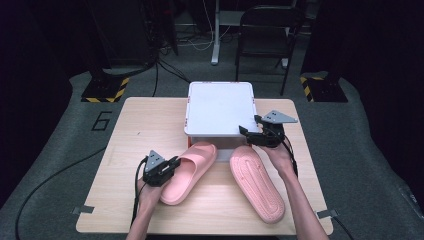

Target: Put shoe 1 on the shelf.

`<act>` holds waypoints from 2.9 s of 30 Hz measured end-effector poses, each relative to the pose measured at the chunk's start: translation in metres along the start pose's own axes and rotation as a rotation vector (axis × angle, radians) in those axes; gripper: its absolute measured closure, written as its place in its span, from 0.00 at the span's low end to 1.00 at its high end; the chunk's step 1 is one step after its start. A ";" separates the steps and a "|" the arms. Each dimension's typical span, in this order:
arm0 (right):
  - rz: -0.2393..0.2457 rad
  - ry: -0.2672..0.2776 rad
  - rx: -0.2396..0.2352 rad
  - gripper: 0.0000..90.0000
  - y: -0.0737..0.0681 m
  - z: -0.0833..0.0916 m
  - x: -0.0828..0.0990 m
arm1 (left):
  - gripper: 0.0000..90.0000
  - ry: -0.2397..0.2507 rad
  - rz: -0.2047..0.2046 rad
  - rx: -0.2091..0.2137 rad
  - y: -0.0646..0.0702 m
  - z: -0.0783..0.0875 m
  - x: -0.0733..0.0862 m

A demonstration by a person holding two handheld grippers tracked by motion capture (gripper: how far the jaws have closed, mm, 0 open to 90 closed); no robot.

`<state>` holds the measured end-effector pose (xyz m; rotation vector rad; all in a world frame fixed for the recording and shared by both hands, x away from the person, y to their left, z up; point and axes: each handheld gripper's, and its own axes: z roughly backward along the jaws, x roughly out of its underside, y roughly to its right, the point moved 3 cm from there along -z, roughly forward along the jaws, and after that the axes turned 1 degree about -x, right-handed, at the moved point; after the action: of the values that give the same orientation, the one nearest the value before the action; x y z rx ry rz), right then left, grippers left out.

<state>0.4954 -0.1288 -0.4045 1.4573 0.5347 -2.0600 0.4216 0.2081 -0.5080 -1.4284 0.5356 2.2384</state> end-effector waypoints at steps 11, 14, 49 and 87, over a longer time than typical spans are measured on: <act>0.004 -0.004 0.001 0.26 0.000 -0.002 0.000 | 0.89 0.023 0.036 -0.083 0.005 -0.040 -0.018; 0.007 -0.008 0.021 0.26 0.000 0.000 0.000 | 0.88 0.025 0.050 -0.124 0.007 -0.053 -0.023; 0.011 -0.002 0.032 0.27 -0.002 0.000 0.000 | 0.66 0.087 0.139 -0.060 0.004 -0.060 -0.032; 0.000 -0.011 0.048 0.27 -0.002 -0.001 -0.001 | 0.29 -0.086 -0.240 0.105 0.048 -0.066 -0.003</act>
<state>0.4947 -0.1266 -0.4041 1.4722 0.4846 -2.0931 0.4458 0.1319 -0.5276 -1.2658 0.4233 2.0407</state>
